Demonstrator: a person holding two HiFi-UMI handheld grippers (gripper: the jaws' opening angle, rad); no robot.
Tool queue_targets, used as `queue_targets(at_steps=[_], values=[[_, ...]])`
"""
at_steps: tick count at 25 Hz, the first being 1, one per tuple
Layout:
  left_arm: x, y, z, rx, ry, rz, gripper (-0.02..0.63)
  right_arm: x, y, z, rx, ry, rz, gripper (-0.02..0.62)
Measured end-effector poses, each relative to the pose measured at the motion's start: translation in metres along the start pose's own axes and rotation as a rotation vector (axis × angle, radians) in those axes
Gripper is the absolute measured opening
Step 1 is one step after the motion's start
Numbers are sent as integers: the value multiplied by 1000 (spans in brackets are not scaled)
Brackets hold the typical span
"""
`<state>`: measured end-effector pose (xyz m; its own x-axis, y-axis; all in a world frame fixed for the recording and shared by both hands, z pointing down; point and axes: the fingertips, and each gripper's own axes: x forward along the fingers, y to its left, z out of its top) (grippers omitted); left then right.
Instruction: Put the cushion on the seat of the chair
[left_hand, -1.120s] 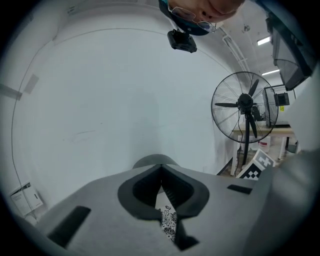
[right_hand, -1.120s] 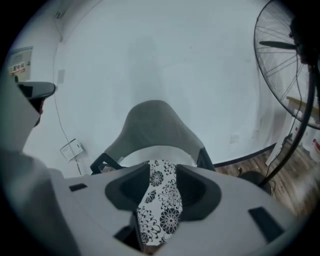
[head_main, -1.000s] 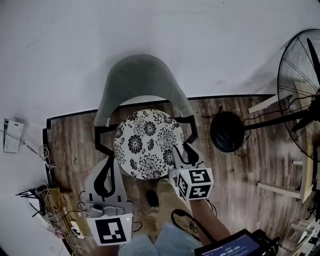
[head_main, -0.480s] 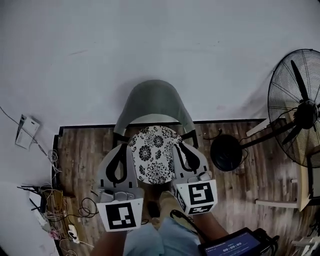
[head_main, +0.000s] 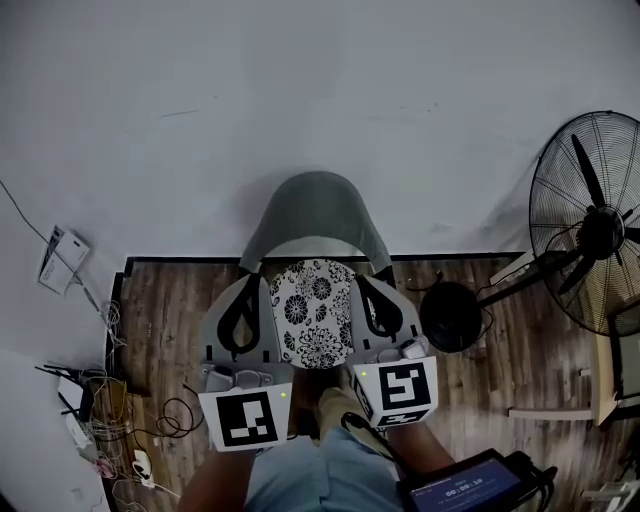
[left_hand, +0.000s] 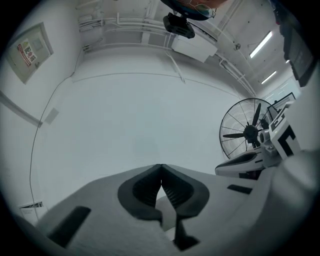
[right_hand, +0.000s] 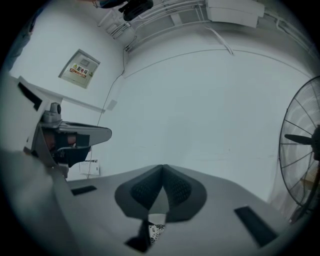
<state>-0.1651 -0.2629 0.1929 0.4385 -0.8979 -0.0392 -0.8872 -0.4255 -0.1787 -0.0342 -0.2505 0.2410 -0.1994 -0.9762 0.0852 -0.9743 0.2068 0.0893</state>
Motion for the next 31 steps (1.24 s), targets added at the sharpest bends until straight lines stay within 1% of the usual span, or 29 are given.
queue_targets(at_steps=[7,11,24,31], values=[[-6,3,2,5,-7,-1,9,-6,5,11,-27,-28,-5,4],[-8,8,-1,6,-3,1,9,-4,6,14,-24,-40,-15,3],[-8,6,-4,11,4,-10,9,-6,9,15,-30,-49,-20,4],[-7,7,-5,6,0,-3,9,-4,9,15,-33,-57,-18,4]])
